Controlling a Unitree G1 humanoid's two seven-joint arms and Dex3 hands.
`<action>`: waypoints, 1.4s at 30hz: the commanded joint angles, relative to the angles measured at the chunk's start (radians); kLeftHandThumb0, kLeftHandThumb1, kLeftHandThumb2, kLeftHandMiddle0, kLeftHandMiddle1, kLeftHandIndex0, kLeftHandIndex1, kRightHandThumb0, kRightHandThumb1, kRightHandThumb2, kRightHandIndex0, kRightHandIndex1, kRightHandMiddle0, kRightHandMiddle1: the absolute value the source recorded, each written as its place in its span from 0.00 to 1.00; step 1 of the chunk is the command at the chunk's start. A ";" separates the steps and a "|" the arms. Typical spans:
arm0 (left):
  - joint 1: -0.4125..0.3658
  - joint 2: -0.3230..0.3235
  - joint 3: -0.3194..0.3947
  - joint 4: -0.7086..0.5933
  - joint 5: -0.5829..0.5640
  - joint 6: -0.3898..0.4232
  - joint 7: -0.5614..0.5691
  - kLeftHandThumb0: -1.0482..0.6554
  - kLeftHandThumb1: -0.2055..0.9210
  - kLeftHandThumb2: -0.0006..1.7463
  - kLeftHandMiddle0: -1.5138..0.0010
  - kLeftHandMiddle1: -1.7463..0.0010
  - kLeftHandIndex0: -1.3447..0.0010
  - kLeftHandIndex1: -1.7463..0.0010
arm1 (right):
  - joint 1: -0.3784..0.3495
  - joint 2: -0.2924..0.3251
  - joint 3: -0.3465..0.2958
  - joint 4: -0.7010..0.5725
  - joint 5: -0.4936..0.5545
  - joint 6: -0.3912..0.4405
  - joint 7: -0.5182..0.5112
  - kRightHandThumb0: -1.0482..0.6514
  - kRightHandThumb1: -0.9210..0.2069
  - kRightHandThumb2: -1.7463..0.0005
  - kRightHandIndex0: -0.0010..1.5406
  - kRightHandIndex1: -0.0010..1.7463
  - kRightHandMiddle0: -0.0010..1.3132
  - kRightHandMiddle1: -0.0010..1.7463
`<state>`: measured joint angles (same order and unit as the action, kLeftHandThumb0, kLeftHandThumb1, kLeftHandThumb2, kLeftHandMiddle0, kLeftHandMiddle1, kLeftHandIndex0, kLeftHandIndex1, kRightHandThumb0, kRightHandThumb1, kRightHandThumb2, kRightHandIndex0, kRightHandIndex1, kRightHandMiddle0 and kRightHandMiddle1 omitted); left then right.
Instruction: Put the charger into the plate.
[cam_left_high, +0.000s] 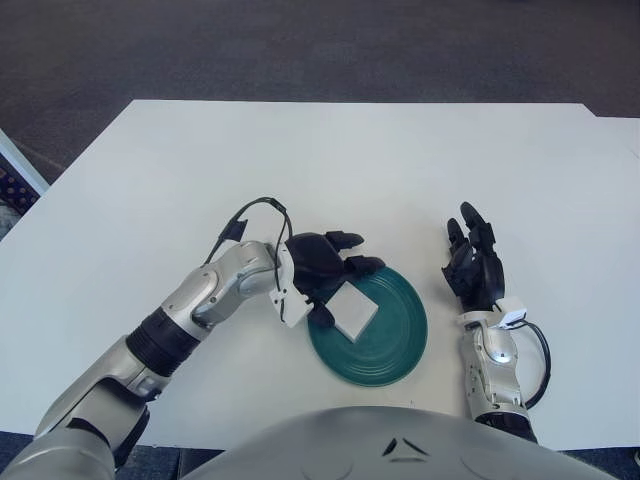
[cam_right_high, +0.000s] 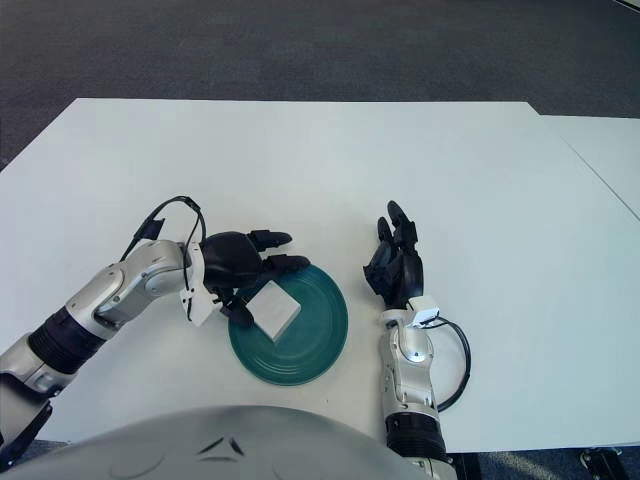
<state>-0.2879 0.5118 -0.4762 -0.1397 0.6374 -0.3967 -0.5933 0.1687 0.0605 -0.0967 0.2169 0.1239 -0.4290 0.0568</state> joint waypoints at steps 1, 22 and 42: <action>-0.005 -0.029 0.110 -0.009 -0.119 0.077 0.033 0.00 1.00 0.39 1.00 1.00 1.00 1.00 | 0.058 0.036 0.003 0.110 0.011 0.032 -0.007 0.09 0.00 0.50 0.09 0.00 0.00 0.24; 0.108 -0.560 0.618 -0.077 -1.089 0.783 0.266 0.00 1.00 0.46 1.00 1.00 1.00 1.00 | 0.059 0.033 0.015 0.120 -0.005 0.033 0.005 0.09 0.00 0.50 0.11 0.01 0.00 0.26; 0.398 -0.582 0.539 0.312 -0.801 0.158 0.342 0.00 1.00 0.51 1.00 1.00 1.00 1.00 | 0.037 0.040 -0.009 0.154 0.028 0.001 0.051 0.08 0.00 0.50 0.08 0.00 0.00 0.22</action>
<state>0.0941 -0.0827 0.0929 0.0782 -0.2413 -0.0961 -0.2464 0.1507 0.0630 -0.1008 0.2350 0.1137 -0.4419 0.1058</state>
